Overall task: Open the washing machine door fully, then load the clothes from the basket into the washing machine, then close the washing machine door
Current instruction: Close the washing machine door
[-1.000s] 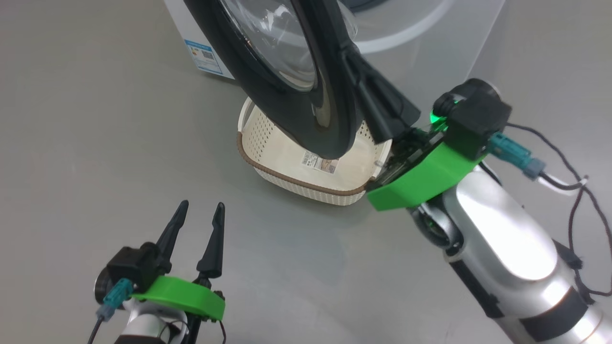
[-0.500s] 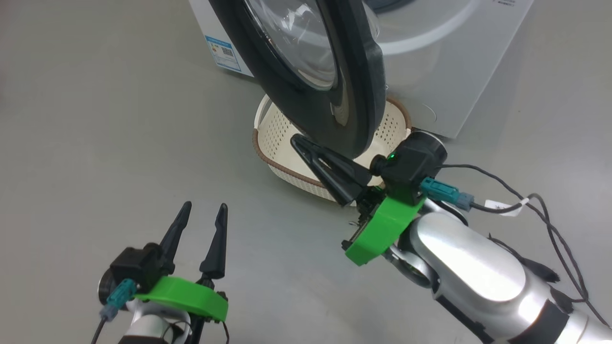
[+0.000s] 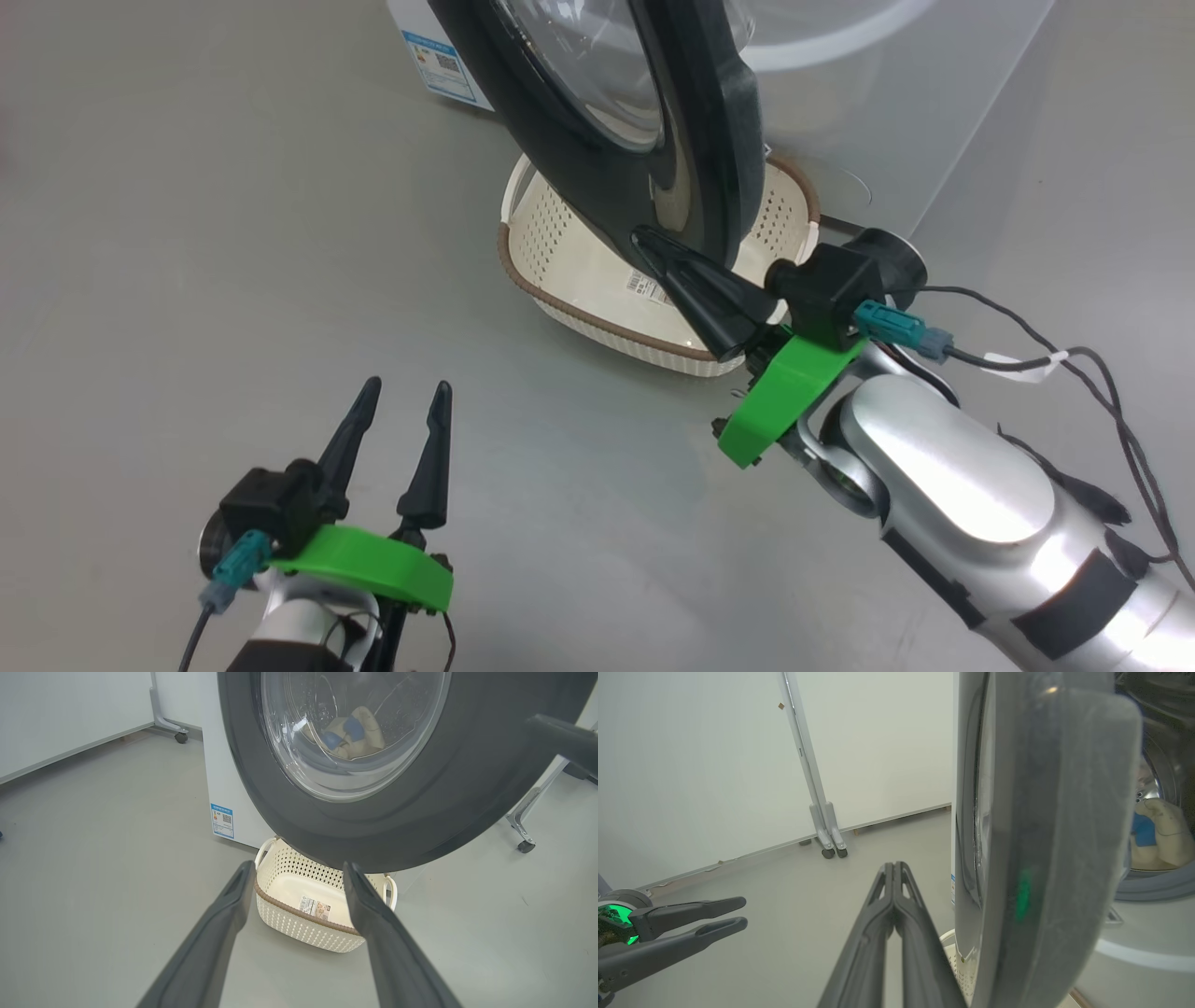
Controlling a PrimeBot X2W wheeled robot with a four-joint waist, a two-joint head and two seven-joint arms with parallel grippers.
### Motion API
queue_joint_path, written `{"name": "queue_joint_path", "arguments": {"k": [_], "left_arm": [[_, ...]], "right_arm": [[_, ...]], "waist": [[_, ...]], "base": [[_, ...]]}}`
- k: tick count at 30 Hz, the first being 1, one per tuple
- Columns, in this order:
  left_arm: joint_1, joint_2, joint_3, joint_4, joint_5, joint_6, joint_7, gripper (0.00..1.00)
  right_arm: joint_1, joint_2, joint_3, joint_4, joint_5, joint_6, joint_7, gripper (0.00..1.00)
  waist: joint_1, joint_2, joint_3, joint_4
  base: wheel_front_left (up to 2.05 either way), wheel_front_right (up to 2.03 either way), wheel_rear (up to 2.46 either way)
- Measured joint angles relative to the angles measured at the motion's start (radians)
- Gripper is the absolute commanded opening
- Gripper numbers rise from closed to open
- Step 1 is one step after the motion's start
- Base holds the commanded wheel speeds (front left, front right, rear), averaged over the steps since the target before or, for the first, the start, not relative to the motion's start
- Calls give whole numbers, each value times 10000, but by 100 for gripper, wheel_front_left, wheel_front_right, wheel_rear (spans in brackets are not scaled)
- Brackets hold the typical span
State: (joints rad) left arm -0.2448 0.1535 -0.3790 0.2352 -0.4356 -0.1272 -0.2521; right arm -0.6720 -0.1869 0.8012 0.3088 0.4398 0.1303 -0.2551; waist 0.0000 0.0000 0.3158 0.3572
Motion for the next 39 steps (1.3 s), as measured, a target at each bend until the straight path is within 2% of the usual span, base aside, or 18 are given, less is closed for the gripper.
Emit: {"name": "queue_joint_path", "arguments": {"k": [17,27,39], "left_arm": [[-410,-140,-59,-12,0,0,0,100],[-821,-245,-132,-58,0,0,0,100],[-1417,-449,-387,-146,0,0,-2,100]], "right_arm": [[-448,-176,-1285,487,-633,2,0,0],[-1220,-483,-2493,1003,-1091,2,0,0],[-2753,-1235,-3081,1797,-1664,2,0,0]], "waist": [[0,0,668,-26],[1,0,1285,-26],[2,0,2085,196]], "base": [[0,0,0],[0,0,0],[0,0,0]]}}
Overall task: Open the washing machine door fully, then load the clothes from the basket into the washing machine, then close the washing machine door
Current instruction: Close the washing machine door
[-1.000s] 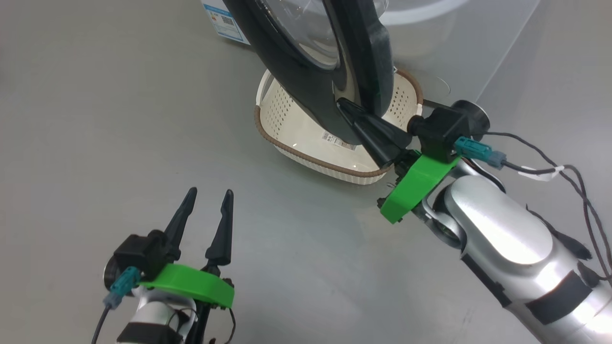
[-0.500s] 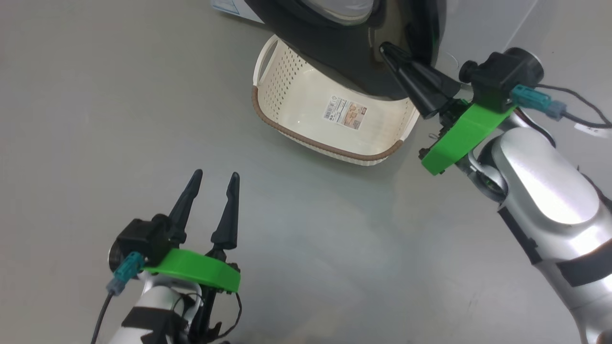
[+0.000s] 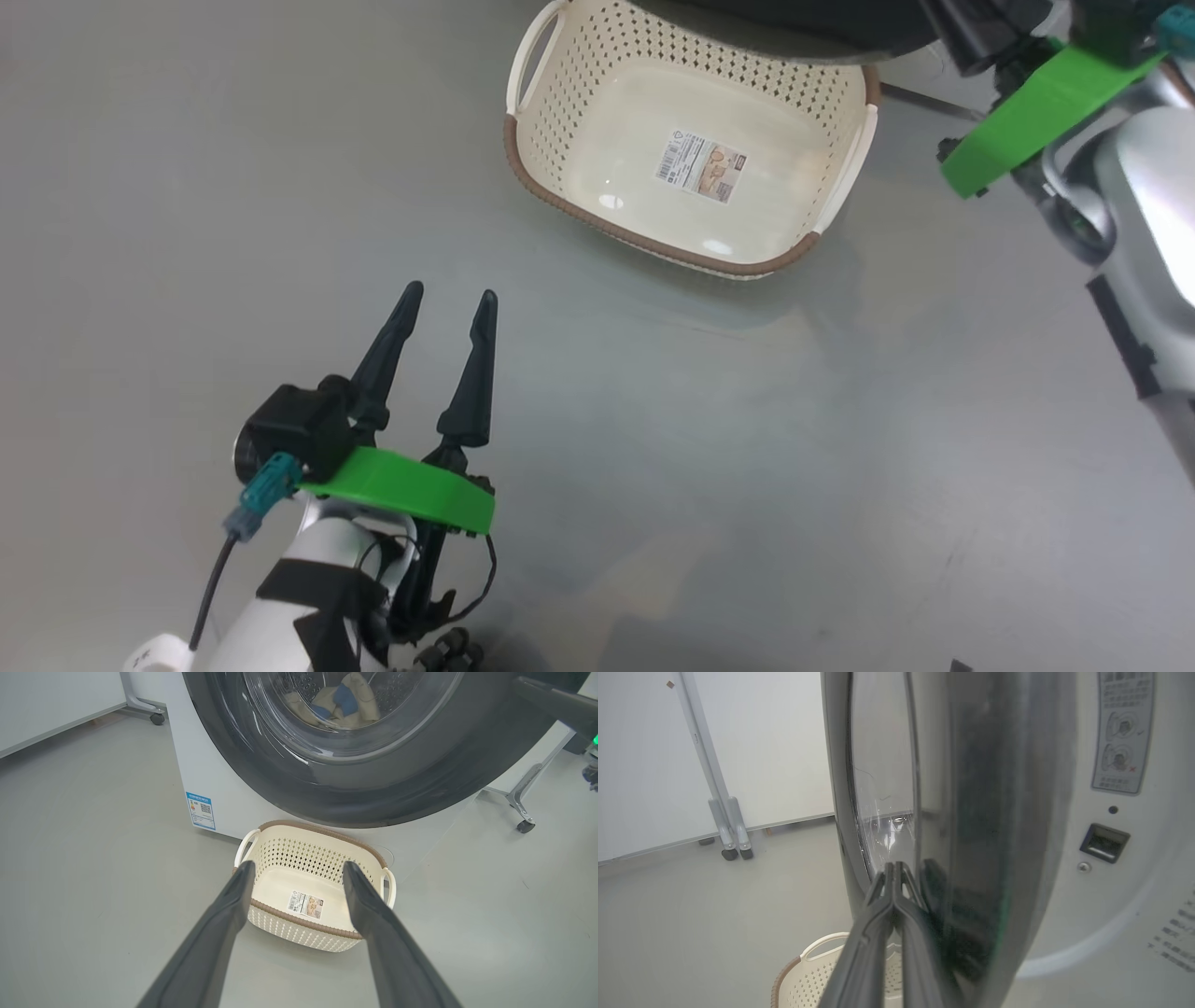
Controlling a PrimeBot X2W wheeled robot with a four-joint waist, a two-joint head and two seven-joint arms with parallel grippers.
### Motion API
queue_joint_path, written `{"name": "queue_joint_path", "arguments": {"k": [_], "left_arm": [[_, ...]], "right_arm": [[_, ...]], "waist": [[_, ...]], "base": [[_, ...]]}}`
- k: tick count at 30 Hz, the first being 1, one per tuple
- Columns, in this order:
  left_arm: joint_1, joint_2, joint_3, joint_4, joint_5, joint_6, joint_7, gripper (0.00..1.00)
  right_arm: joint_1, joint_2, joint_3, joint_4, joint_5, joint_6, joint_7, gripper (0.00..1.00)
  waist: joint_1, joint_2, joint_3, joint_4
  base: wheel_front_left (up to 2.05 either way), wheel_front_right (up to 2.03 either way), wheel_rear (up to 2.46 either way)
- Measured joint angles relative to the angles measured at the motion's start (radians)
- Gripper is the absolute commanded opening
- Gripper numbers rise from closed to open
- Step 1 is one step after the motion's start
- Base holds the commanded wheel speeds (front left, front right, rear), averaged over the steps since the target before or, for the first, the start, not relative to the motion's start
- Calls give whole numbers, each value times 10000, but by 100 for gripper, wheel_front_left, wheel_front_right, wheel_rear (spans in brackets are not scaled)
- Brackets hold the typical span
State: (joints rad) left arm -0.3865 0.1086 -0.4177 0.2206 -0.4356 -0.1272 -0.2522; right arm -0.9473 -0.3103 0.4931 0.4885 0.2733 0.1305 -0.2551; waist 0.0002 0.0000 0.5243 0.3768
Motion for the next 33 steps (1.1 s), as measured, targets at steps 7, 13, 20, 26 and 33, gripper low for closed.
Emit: {"name": "queue_joint_path", "arguments": {"k": [7,13,20,26,33], "left_arm": [[-71,-111,-73,8,-105,0,0,100],[-231,-228,-117,21,-148,0,0,100],[-250,-286,-128,21,-148,0,0,100],[-256,-355,-155,29,-150,0,0,100],[-267,-401,-194,52,-198,0,0,100]], "right_arm": [[-963,-161,-441,606,-90,0,0,0],[-1574,-374,-579,1147,23,0,0,0],[-2374,-443,-775,2084,-196,4,-2,0],[-2876,-305,-1356,2882,-625,102,-4,0],[-2956,-100,-1697,3212,-1034,136,-15,0]], "waist": [[-1,0,313,269],[-1,0,480,471],[-1,0,615,604],[-3,0,697,678],[-3,0,672,738]], "base": [[0,0,0],[0,0,0],[0,0,0],[0,0,0],[0,0,0]]}}
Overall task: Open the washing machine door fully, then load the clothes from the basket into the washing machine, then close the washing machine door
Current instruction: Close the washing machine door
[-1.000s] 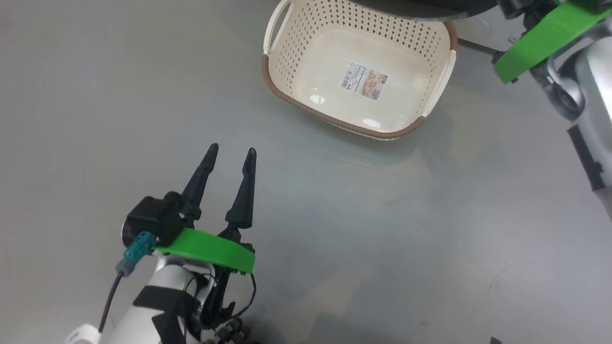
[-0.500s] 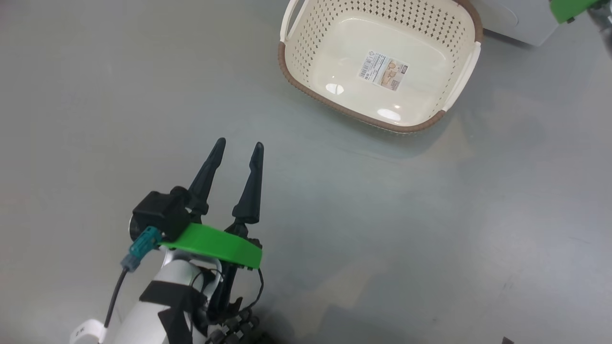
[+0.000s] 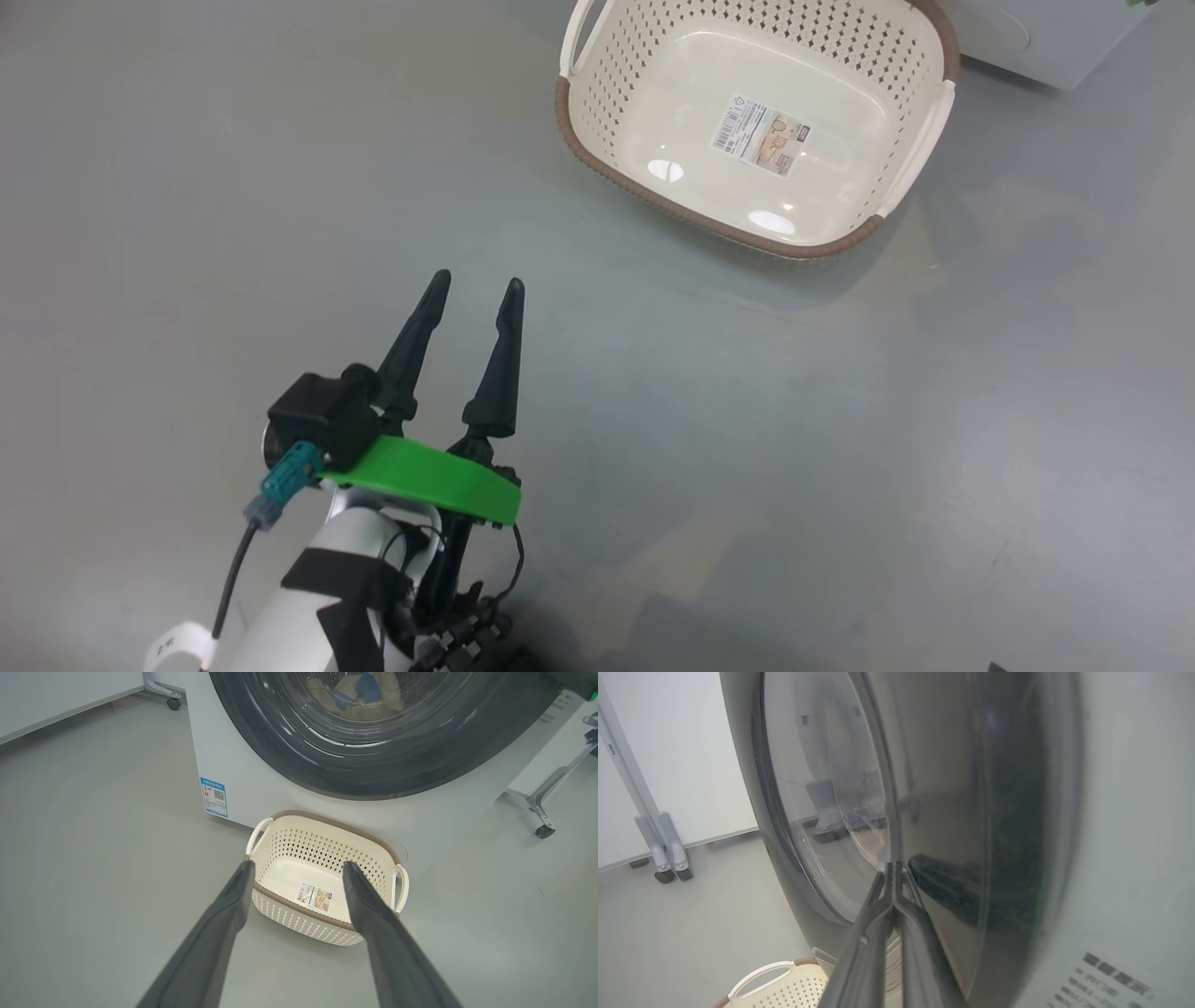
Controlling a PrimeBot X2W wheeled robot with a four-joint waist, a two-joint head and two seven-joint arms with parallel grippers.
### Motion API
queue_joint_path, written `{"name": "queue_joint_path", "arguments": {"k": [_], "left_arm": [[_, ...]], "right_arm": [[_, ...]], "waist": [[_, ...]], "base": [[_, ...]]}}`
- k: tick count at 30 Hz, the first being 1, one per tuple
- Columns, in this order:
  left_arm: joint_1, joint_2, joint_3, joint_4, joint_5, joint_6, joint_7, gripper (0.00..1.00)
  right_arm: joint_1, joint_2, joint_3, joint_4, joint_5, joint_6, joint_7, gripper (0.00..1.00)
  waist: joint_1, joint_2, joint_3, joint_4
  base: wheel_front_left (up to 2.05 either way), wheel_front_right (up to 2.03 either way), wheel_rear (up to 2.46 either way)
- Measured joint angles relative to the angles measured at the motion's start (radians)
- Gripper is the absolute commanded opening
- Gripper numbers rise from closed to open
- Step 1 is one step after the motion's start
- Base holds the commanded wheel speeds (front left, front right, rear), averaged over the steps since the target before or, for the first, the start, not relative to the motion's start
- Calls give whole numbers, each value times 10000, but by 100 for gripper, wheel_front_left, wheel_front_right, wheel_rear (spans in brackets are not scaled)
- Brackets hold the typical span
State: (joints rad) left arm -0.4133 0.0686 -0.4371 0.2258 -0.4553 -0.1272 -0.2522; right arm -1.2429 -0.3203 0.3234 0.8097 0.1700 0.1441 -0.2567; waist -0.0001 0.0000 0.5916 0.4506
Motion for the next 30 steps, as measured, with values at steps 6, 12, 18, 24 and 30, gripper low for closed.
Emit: {"name": "queue_joint_path", "arguments": {"k": [6,12,18,24,30], "left_arm": [[0,-10,2,27,-36,0,0,100],[12,0,15,84,-33,0,0,100],[56,75,38,130,-17,0,0,100],[326,313,150,180,98,0,0,100],[857,600,349,207,155,0,0,100]], "right_arm": [[4,121,-263,215,-221,0,6,0],[113,268,-497,219,-219,0,15,0],[646,401,-606,61,128,-77,15,0],[1675,470,-257,-491,527,-96,15,0],[3106,639,-44,-1561,1055,-98,15,0]], "waist": [[0,0,-98,32],[0,1,-393,-58],[0,1,-872,-284],[0,1,-1518,-643],[0,1,-2255,-1200]], "base": [[0,0,0],[0,0,0],[0,0,0],[0,0,0],[0,0,0]]}}
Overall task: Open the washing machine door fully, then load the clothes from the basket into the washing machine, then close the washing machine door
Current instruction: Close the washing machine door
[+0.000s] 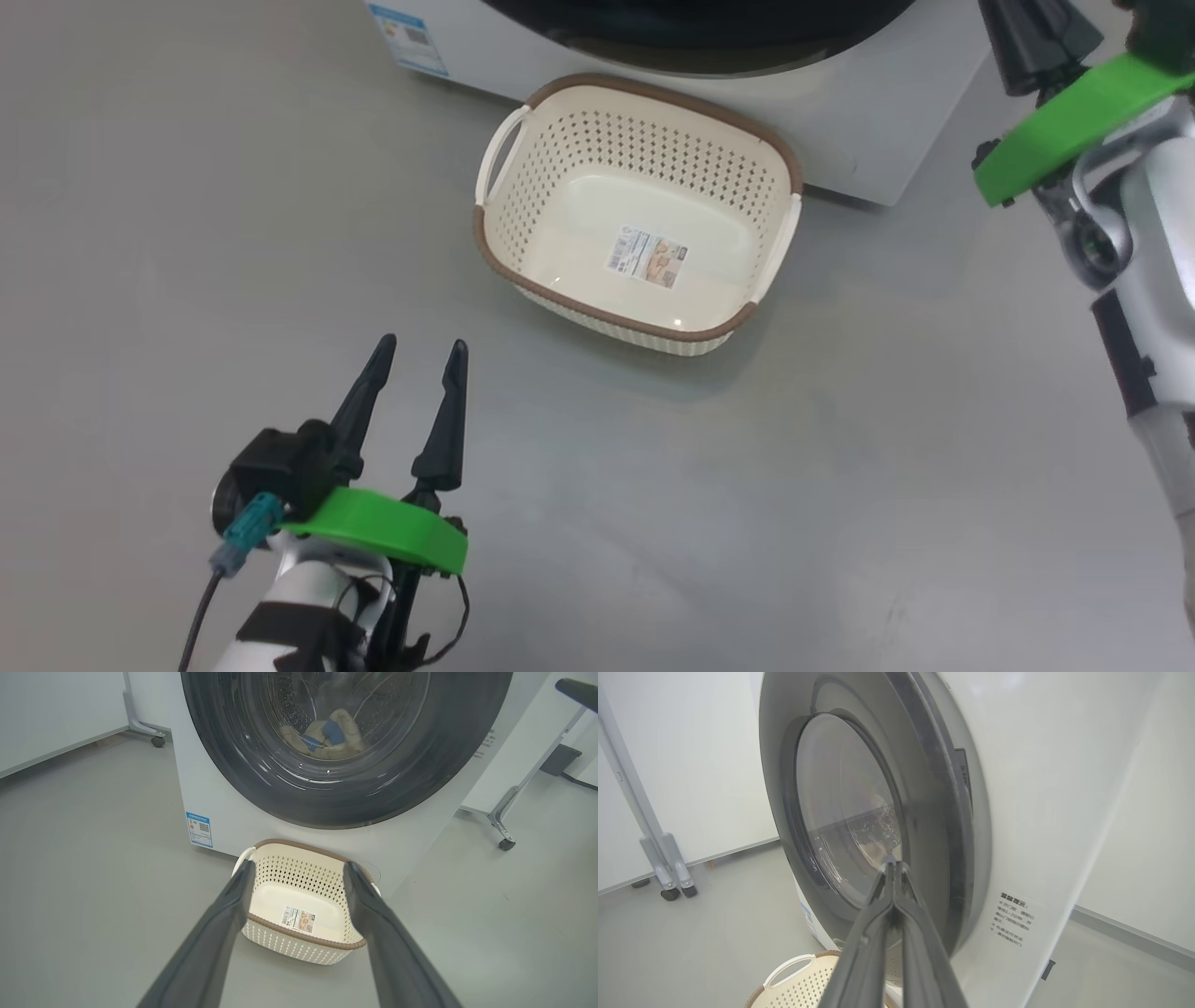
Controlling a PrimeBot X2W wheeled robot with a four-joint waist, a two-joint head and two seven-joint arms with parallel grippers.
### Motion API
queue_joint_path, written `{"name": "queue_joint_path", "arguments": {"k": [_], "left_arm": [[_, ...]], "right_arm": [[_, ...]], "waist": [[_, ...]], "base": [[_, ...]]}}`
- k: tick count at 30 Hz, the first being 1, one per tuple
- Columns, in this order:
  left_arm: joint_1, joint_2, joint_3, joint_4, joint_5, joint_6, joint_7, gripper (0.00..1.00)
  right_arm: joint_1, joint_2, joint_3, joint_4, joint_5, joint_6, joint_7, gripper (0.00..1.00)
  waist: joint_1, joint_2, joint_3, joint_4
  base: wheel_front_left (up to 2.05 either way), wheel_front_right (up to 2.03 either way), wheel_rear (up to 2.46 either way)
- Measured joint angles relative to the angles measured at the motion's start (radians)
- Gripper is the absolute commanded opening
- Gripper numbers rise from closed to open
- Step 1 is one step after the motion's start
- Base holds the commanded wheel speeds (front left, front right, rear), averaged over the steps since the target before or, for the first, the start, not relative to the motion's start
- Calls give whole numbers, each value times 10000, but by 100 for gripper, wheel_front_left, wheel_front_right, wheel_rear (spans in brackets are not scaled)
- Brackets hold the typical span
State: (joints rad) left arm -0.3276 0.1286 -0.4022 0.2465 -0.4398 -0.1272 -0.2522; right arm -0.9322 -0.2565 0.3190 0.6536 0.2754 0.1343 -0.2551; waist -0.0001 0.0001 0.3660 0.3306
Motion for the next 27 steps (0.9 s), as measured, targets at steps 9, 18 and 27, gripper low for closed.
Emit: {"name": "queue_joint_path", "arguments": {"k": [9,18,27], "left_arm": [[315,357,132,-2,104,0,0,100],[1226,688,403,8,148,0,0,100],[1697,771,575,-27,148,0,0,100]], "right_arm": [[2580,-75,-775,-1561,460,0,0,0],[5404,464,-2362,-3106,577,0,0,0],[7083,1233,-3411,-3912,115,0,2,8]], "waist": [[0,-1,-955,-1032],[0,0,-2121,-1912],[0,0,-2801,-2489]], "base": [[0,0,0],[0,0,0],[0,0,0]]}}
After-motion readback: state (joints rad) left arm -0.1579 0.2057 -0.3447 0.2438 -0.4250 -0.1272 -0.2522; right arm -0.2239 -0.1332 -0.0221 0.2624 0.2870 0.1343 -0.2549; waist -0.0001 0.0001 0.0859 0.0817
